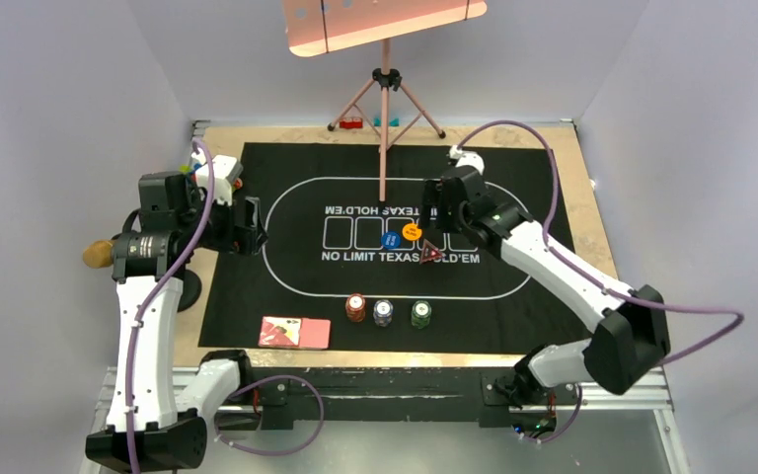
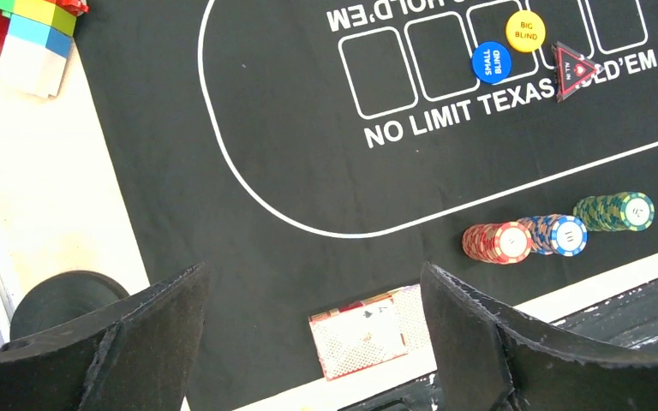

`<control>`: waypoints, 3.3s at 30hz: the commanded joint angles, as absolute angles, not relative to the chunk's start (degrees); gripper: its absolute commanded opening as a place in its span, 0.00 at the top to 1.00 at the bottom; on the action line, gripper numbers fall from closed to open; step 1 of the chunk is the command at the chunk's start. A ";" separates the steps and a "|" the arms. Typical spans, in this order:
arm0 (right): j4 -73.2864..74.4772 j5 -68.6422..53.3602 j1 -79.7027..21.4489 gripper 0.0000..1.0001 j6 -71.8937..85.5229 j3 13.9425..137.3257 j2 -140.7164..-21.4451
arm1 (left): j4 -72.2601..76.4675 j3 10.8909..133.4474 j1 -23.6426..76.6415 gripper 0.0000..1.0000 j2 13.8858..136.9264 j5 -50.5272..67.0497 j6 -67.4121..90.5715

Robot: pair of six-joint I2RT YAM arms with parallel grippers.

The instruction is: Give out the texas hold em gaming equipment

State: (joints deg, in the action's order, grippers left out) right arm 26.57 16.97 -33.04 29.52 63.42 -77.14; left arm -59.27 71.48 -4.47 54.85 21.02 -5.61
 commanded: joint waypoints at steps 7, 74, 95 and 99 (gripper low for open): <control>25.16 17.06 -38.66 0.13 29.02 71.32 -89.28 | -59.25 71.42 -4.39 0.00 58.78 22.67 -6.90; 22.68 3.98 -56.36 0.48 31.80 106.42 -127.17 | -59.98 69.70 -4.38 0.00 58.43 19.15 -10.89; 20.18 15.11 -35.83 0.34 33.23 72.76 -102.03 | -43.74 74.14 14.63 0.00 85.68 18.43 -17.14; 19.20 13.57 -34.43 0.35 33.27 71.55 -102.12 | -41.82 76.87 18.49 0.00 91.54 17.87 -18.62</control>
State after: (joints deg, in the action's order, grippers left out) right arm 20.27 13.80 -35.99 32.34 71.81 -103.79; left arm -47.11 72.36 15.16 88.29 18.63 -15.44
